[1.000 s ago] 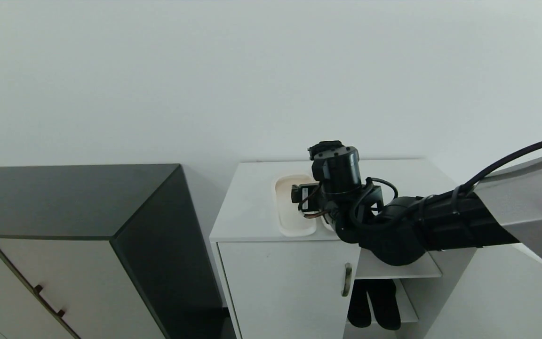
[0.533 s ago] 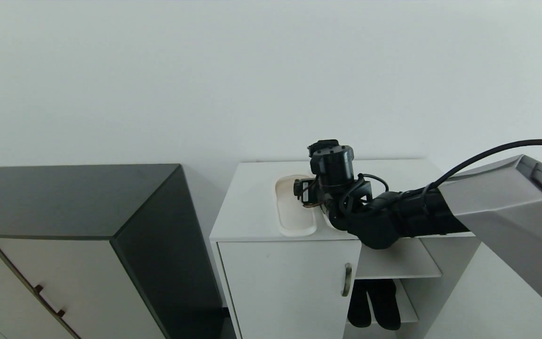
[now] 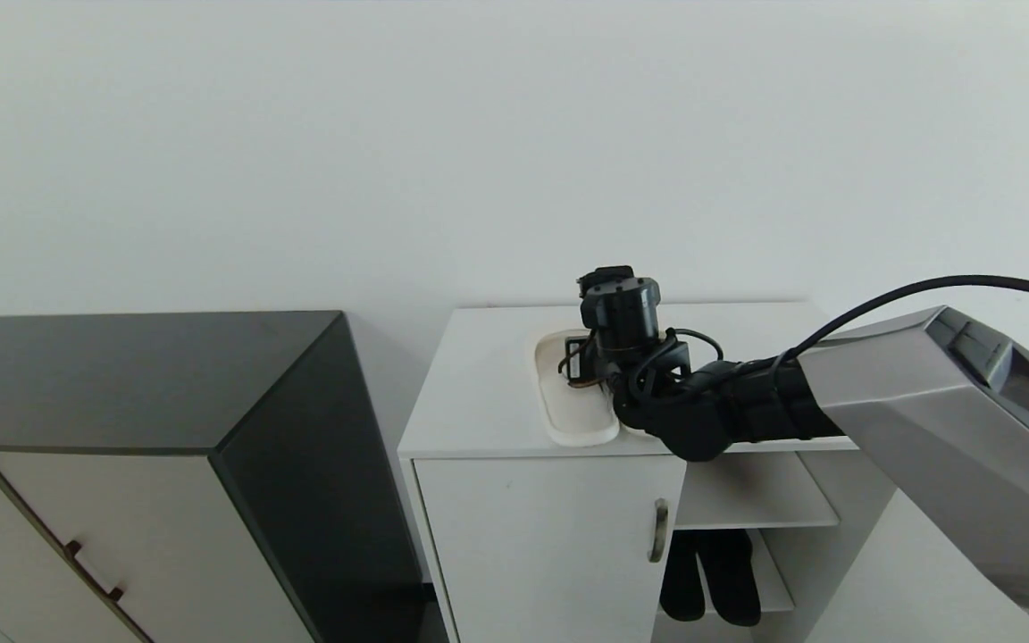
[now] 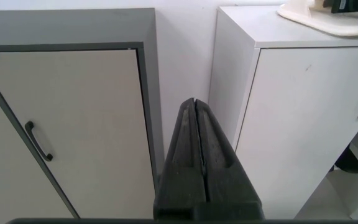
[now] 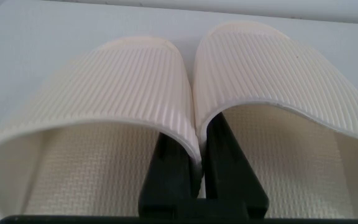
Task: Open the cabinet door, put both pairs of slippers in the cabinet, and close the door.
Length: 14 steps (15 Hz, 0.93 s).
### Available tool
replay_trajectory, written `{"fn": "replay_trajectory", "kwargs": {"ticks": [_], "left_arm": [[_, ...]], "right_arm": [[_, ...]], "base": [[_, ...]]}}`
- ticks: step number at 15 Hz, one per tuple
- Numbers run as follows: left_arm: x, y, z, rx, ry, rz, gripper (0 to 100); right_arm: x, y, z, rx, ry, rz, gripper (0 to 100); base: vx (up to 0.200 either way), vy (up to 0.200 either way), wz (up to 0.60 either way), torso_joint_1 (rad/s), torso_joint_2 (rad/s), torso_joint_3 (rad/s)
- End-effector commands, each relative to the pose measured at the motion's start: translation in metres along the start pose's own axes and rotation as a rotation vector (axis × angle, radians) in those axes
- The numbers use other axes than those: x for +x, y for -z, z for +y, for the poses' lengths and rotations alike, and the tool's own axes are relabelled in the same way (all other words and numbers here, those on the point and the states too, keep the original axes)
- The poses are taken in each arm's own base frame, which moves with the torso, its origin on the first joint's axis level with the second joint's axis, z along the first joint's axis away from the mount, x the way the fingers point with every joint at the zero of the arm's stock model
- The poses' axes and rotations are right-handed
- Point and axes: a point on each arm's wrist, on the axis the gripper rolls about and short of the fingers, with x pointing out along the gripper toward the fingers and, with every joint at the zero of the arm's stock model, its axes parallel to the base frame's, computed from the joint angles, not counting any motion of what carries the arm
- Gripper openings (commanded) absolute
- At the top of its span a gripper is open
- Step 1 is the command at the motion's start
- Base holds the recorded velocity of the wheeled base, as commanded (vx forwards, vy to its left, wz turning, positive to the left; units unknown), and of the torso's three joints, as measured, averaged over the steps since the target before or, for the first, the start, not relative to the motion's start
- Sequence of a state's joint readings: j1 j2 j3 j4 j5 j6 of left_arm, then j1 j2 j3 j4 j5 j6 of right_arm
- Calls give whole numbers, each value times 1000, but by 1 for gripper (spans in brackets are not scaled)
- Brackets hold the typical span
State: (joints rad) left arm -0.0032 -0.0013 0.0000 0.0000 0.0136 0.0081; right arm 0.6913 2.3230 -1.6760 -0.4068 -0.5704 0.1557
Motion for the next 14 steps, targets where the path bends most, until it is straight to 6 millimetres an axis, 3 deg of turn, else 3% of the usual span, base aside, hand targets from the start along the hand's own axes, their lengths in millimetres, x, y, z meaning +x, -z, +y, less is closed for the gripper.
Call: {"fn": "replay_trajectory", "kwargs": {"ticks": [1, 5, 7, 10, 14], "left_arm": [[0, 0, 0, 0, 0, 1, 0], [0, 0, 0, 0, -2, 1, 0], [0, 0, 0, 0, -2, 1, 0], [0, 0, 0, 0, -2, 1, 0], [0, 0, 0, 1, -2, 1, 0]], "right_arm": [[0, -1, 2, -3, -4, -5, 0], [-34, -26, 3, 6, -41, -32, 0], [-72, -36, -5, -3, -93, -20, 0], [-124, -34, -30, -10, -192, 6, 0], [-193, -16, -72, -17, -287, -1, 0]], "base": [[0, 0, 0, 0, 0, 0], [0, 0, 0, 0, 0, 0], [0, 0, 0, 0, 0, 0], [0, 0, 0, 0, 0, 0], [0, 0, 0, 0, 0, 0]]}}
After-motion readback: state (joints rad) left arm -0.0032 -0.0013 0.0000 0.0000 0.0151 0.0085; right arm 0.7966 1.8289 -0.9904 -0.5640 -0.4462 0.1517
